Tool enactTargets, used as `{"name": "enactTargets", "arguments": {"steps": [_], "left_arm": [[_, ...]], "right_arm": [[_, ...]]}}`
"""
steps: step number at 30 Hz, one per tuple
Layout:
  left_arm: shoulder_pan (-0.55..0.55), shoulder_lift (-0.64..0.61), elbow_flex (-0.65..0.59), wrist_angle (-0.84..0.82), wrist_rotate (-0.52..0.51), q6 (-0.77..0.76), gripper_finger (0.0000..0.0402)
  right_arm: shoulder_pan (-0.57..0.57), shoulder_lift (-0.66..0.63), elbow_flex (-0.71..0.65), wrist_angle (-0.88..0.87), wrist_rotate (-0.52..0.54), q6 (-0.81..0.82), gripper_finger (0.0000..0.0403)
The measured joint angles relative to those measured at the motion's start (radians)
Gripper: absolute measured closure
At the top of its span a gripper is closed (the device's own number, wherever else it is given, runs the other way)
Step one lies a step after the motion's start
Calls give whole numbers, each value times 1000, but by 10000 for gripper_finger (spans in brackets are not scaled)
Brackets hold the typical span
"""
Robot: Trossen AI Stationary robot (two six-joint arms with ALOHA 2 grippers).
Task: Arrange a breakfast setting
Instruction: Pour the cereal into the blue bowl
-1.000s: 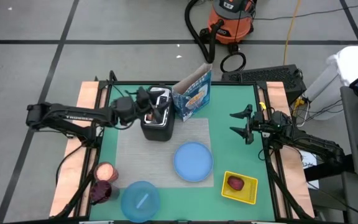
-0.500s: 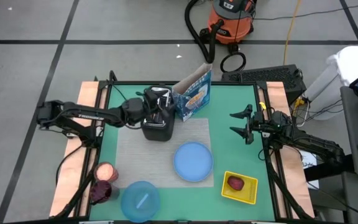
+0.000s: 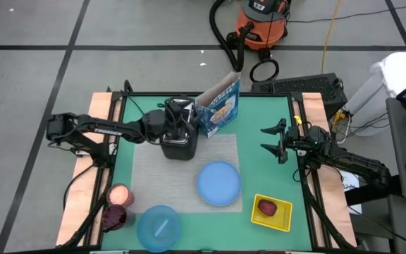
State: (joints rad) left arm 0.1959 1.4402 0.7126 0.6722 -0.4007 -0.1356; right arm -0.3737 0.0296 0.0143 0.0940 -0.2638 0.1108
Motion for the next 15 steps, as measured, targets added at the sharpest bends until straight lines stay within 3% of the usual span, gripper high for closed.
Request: {"name": "enactTargets", "arguments": {"steps": [15], "left_arm": [[10, 86, 5, 166, 5, 2, 7]], "right_arm": [[0, 0, 0, 1, 0, 0, 104]]}}
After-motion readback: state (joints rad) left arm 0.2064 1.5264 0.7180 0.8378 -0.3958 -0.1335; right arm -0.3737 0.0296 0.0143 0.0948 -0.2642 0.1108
